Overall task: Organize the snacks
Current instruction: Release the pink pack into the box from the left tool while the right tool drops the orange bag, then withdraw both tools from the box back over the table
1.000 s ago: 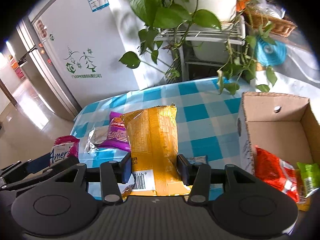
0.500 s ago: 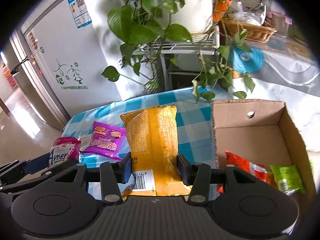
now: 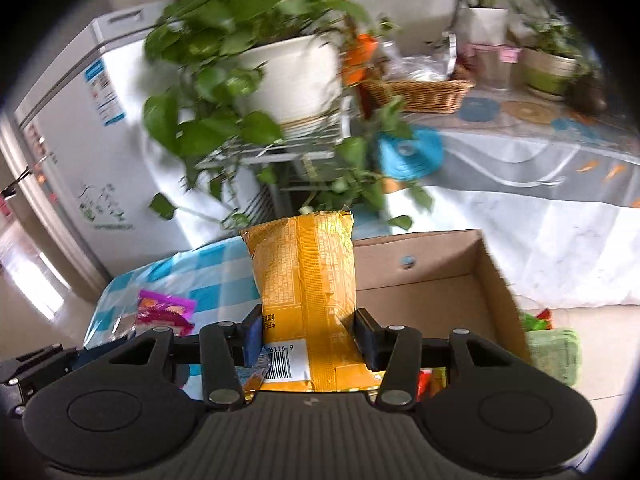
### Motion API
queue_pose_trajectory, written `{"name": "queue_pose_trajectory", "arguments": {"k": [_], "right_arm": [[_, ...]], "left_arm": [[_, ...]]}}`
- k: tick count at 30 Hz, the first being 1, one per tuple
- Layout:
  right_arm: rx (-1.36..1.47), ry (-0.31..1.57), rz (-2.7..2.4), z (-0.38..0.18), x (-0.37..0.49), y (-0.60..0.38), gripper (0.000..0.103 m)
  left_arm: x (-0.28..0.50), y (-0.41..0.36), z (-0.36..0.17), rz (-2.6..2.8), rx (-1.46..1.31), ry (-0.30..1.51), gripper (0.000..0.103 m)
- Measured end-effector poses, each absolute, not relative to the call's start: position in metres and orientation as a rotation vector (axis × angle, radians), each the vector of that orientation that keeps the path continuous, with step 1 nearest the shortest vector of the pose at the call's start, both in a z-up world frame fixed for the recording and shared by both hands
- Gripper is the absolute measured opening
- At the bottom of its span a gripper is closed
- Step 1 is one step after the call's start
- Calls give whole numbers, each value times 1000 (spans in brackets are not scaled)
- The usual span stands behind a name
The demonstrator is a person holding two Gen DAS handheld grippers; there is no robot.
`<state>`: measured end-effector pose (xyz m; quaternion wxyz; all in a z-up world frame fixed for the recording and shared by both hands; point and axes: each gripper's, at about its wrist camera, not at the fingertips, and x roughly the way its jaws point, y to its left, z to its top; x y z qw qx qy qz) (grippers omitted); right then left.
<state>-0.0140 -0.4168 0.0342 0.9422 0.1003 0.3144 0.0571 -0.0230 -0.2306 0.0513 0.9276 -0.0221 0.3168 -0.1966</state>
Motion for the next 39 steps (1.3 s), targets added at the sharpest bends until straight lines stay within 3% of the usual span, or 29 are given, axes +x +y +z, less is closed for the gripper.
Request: {"name": "queue_pose_trajectory", "arguments": {"k": [18, 23, 39], "right_arm": [[309, 648, -24, 27, -14, -477, 53], [331, 648, -37, 25, -13, -480, 64], [384, 650, -7, 24, -11, -475, 70]], "left_arm": [[-18, -316, 22, -608, -56, 750, 52], [-24, -319, 19, -625, -40, 722, 73], [-38, -272, -15, -479, 9, 771, 74]]}}
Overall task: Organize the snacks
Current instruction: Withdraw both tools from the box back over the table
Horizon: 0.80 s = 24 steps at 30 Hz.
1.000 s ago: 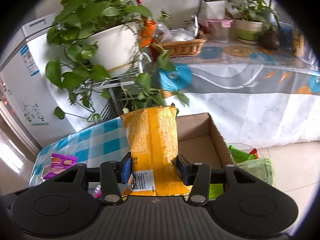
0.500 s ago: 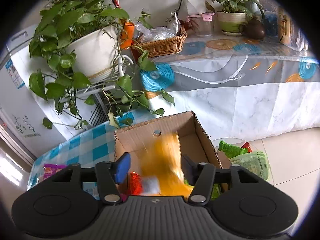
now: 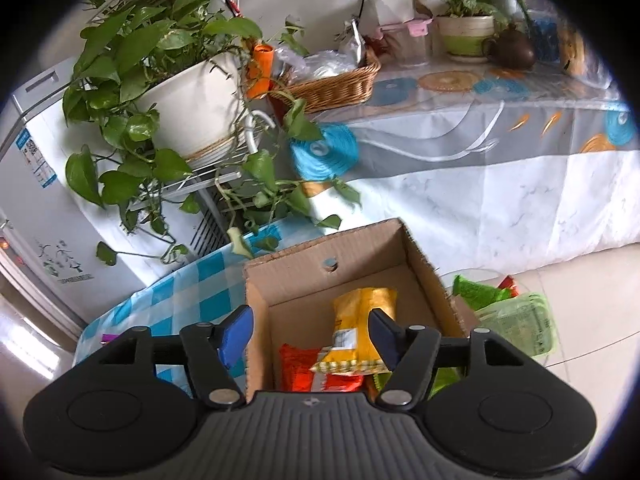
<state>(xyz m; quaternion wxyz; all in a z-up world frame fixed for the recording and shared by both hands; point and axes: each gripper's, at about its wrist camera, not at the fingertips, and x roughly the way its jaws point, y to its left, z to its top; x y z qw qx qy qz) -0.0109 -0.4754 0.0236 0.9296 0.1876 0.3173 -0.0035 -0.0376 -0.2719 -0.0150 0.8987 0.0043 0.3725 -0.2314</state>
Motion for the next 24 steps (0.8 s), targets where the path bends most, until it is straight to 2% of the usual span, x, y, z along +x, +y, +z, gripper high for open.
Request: {"name": "queue_pose_trajectory", "arguments": {"k": [10, 13, 24], "right_arm": [[392, 681, 72, 21, 1, -455, 72], [359, 686, 100, 21, 3, -444, 72], [290, 712, 229, 20, 12, -398, 72]], "left_arm": [[-47, -261, -32, -499, 22, 816, 74], [-47, -244, -26, -509, 2, 806, 77], [-25, -150, -2, -389, -21, 786, 78]]}}
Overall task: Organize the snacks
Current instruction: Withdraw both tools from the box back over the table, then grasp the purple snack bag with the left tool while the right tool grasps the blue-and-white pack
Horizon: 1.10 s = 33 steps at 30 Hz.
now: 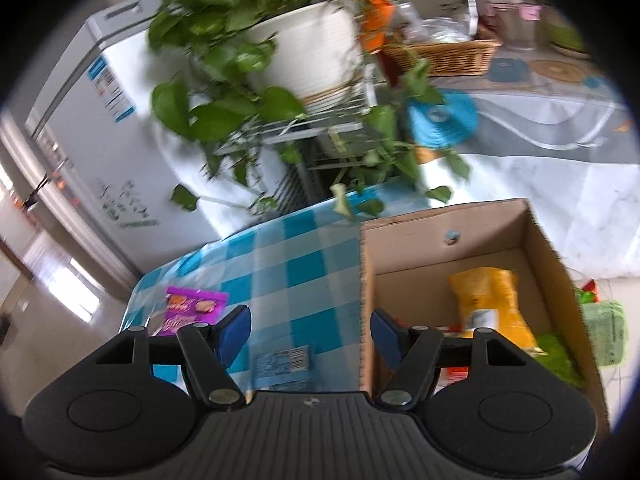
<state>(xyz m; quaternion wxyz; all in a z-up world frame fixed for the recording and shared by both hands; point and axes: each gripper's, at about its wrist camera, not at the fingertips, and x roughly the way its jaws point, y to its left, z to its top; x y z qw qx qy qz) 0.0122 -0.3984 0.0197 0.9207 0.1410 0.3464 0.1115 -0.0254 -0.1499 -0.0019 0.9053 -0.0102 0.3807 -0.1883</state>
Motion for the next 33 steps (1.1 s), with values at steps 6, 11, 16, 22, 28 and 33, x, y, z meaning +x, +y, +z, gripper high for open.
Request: {"name": "queue_pose_trajectory", "arguments": {"k": [6, 11, 16, 22, 28, 33], "right_arm": [[237, 748, 313, 14, 18, -365, 72], [186, 792, 354, 4, 25, -340, 73], [184, 846, 361, -8, 34, -326, 75], [153, 903, 336, -22, 44, -313, 75], [124, 948, 317, -34, 53, -303, 76], [69, 980, 304, -44, 59, -292, 80]], "left_arm": [[-2, -109, 10, -313, 9, 770, 80], [22, -88, 12, -274, -19, 786, 81], [49, -86, 8, -271, 0, 793, 81], [79, -89, -8, -263, 26, 825, 82], [105, -99, -28, -262, 54, 904, 82], [121, -102, -38, -245, 66, 949, 82]]}}
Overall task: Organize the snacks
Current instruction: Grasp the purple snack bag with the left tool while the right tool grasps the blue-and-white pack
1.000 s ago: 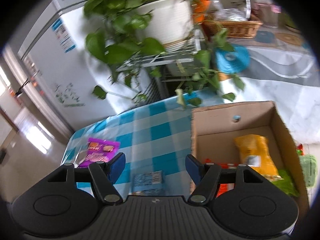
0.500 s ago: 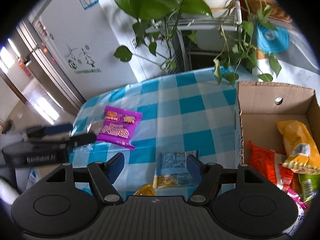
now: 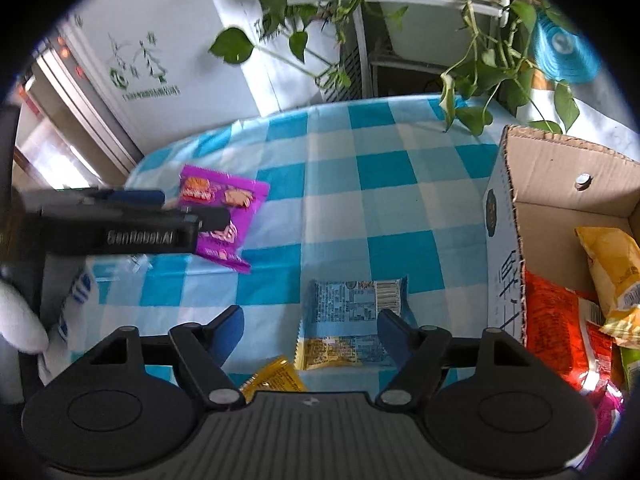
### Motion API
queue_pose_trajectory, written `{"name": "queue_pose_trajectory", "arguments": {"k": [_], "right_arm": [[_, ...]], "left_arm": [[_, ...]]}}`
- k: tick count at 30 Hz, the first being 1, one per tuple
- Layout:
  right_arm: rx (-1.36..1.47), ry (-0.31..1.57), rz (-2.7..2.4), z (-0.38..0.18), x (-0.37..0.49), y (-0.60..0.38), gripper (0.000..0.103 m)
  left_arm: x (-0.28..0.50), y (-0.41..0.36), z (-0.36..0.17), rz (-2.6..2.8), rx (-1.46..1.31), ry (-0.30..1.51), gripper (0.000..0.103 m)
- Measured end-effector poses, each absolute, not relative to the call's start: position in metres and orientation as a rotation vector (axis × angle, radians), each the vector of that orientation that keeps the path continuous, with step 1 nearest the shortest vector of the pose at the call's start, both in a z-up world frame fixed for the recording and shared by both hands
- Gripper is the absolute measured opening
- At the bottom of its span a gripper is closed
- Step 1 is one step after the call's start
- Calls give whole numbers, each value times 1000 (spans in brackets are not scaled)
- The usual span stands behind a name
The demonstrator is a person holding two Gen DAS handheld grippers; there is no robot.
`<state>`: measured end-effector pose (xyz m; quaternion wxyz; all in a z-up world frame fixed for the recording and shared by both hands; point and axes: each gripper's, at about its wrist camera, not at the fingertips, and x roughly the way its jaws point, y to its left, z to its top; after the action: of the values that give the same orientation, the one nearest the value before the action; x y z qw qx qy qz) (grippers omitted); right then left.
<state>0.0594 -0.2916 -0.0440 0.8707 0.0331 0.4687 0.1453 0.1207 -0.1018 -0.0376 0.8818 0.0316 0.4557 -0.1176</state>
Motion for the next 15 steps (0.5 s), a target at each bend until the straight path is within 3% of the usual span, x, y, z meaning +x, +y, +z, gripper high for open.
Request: {"name": "queue_pose_trajectory", "arguments": {"k": [15], "right_arm": [[-79, 1049, 192, -77, 78, -263, 85]], "left_arm": [[138, -123, -58, -213, 203, 981, 89]]}}
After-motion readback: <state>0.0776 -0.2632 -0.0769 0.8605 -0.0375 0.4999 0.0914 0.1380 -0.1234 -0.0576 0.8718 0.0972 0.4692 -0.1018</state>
